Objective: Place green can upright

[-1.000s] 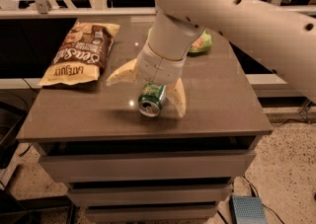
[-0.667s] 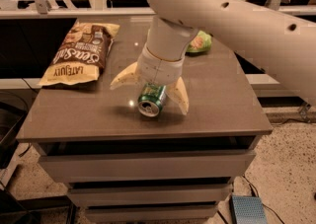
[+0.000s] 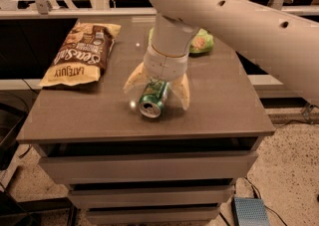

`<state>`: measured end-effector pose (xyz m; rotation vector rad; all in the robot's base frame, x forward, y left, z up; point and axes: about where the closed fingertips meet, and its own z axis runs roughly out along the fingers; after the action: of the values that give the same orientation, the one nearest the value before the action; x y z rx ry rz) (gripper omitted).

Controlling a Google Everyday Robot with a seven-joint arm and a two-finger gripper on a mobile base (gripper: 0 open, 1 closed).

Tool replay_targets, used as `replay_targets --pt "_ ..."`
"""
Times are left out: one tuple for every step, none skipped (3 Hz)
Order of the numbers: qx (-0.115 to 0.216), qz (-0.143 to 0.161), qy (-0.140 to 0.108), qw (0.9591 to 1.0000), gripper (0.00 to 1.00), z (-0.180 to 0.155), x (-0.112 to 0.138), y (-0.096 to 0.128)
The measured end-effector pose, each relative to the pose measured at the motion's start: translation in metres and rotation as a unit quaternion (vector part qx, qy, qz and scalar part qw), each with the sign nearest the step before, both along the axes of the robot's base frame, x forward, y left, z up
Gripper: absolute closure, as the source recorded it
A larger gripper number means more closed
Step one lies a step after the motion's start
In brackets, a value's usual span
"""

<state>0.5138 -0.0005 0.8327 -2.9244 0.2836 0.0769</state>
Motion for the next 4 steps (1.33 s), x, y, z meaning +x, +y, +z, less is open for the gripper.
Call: replay_targets --pt "0.004 -0.002 -0.001 1.0 0.41 0.003 0.004 0.001" --pt "0.013 -0.008 0.006 0.9999 0.65 0.002 -0.001 0.005" --pt "0.054 -0.037 0.012 0.9978 0.87 0.013 -0.005 0.006" --pt "0.147 -0.099 0.014 0.9841 1.0 0.041 -0.01 0.003"
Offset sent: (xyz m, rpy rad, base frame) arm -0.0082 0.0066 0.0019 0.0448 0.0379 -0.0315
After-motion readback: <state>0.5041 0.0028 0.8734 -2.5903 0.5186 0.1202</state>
